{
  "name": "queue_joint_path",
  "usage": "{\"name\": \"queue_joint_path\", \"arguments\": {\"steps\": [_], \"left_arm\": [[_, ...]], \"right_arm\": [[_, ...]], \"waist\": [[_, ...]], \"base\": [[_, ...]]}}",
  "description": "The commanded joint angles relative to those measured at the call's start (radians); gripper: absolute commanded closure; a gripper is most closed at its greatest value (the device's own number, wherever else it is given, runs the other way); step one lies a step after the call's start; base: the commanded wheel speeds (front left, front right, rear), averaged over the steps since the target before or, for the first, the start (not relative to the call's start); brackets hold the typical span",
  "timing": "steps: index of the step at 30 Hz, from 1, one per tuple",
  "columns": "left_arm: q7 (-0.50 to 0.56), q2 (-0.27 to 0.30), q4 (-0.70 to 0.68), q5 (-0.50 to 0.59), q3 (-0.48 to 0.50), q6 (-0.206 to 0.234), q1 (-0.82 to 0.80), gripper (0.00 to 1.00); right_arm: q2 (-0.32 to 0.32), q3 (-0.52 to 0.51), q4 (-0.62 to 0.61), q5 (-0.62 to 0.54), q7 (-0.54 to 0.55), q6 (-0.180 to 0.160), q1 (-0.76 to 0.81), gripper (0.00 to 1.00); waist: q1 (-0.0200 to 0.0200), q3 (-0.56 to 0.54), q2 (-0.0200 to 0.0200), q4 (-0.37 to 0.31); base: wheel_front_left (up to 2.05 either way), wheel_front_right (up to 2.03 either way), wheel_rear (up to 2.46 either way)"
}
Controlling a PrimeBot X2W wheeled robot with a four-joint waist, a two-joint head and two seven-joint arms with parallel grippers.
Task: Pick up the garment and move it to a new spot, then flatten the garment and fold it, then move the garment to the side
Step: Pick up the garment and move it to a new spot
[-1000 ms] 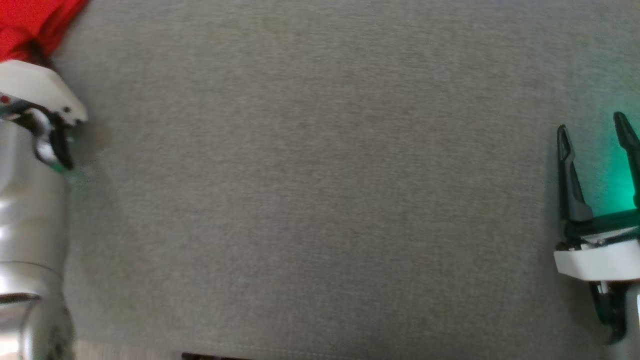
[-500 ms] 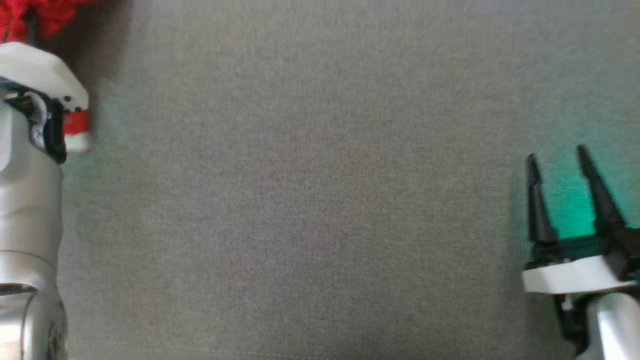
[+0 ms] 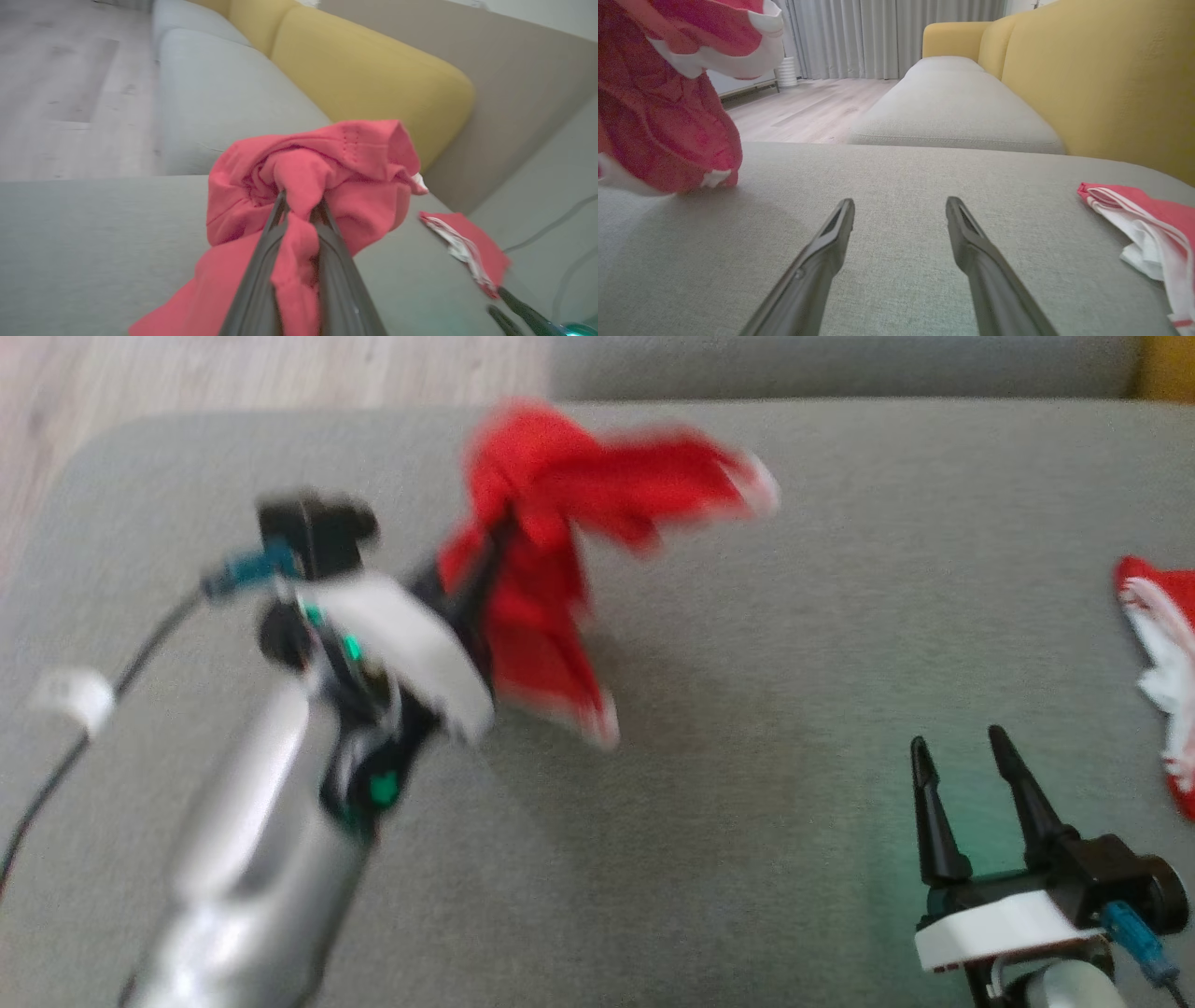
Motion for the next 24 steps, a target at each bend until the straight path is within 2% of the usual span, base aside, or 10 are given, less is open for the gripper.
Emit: {"name": "queue_joint_path", "arguments": {"steps": [1,5,9,12,15,18,19,21,24], "left_arm": [[0.03,0.044,-0.103,-0.022,0.028,0.002,0.0,1.0],[0.128,0.03,-0.342,-0.101,-0.029,0.032,0.157,1.0],[0.166,0.005,-0.409,-0.116,-0.092,0.074,0.252,1.0],[0.15,-0.002,-0.357,-0.07,-0.118,0.099,0.269,1.0],[0.113,-0.033,-0.251,-0.04,-0.131,0.115,0.262,1.0],[0.063,-0.07,-0.129,-0.021,-0.142,0.116,0.239,1.0],[0.063,-0.07,-0.129,-0.021,-0.142,0.116,0.239,1.0],[-0.004,-0.095,-0.011,0.014,-0.163,0.114,0.205,1.0],[-0.048,-0.117,0.07,0.005,-0.193,0.101,0.182,1.0]], "right_arm": [[0.0,0.025,-0.026,0.005,-0.013,0.007,-0.008,0.0],[0.004,0.021,-0.026,0.014,-0.014,0.007,-0.009,0.0],[0.005,0.028,-0.029,0.028,-0.014,0.007,-0.02,0.0],[0.005,0.039,-0.029,0.046,-0.014,0.007,-0.033,0.0],[0.006,0.05,-0.025,0.058,-0.015,0.007,-0.049,0.0],[0.006,0.058,-0.019,0.068,-0.015,0.007,-0.061,0.0],[0.006,0.058,-0.019,0.068,-0.015,0.007,-0.061,0.0],[0.006,0.067,-0.012,0.072,-0.015,0.007,-0.069,0.0],[0.006,0.071,-0.007,0.078,-0.015,0.007,-0.077,0.0]], "waist": [[0.0004,-0.038,0.0,-0.048],[0.0004,-0.032,0.0,-0.082],[0.0004,-0.011,0.0,-0.122],[0.0004,0.007,0.0,-0.15],[0.0004,0.023,0.0,-0.179],[0.0004,0.035,0.0,-0.205],[0.0004,0.035,0.0,-0.205],[0.0004,0.045,0.0,-0.227],[0.0004,0.052,0.0,-0.243]], "base": [[0.0,0.0,0.0],[0.0,0.0,0.0],[0.0,0.0,0.0],[0.0,0.0,0.0],[0.0,0.0,0.0],[0.0,0.0,0.0],[0.0,0.0,0.0],[0.0,0.0,0.0],[0.0,0.0,0.0]]}}
